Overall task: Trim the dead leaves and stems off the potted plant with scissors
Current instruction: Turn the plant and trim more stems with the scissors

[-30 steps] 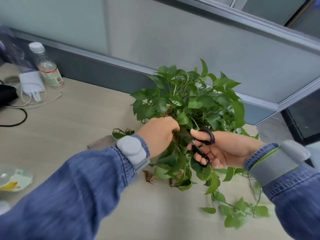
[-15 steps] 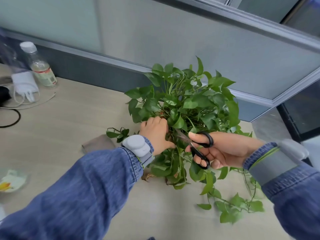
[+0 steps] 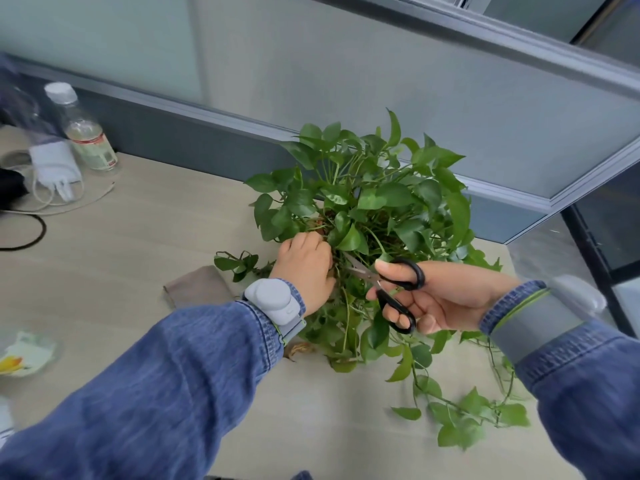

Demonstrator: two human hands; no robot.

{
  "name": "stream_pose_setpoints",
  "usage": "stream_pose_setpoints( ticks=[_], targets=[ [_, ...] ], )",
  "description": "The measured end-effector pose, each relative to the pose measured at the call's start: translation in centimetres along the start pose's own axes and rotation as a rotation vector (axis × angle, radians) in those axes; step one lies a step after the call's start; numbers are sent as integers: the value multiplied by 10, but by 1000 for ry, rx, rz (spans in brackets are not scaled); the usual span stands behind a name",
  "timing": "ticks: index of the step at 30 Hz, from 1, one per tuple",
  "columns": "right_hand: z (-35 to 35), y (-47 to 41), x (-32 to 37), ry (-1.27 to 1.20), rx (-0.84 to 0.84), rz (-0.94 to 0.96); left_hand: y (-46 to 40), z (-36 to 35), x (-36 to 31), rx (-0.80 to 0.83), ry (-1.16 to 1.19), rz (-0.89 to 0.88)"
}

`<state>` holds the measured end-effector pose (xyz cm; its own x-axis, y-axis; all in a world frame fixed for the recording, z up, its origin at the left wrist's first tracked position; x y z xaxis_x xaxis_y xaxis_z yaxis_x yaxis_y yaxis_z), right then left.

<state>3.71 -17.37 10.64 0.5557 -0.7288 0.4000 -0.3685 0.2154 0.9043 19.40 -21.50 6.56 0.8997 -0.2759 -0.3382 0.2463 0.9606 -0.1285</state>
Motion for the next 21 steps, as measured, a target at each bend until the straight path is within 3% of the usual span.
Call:
stream_pose_setpoints(
  ticks=[5, 15, 21],
  targets=[
    [1, 0, -1, 5, 32, -4, -1, 4, 5, -67, 68, 54],
    [1, 5, 2, -15, 178, 44, 10, 11, 37, -186, 546, 416],
    [-3, -13, -1, -180, 206, 36, 12, 23, 45, -321, 612, 447]
  ],
)
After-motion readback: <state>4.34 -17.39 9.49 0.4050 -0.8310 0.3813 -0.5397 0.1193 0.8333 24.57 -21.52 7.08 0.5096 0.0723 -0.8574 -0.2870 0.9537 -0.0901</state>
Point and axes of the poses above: each hand's wrist, its own y-axis away from the middle knuckle, its own z-axis out of the back of the hand, x = y × z, the point moved 8 cm from there along -y, towards the middle knuckle, and after that the axes turned 7 degrees about -z, right-handed, at the moved point
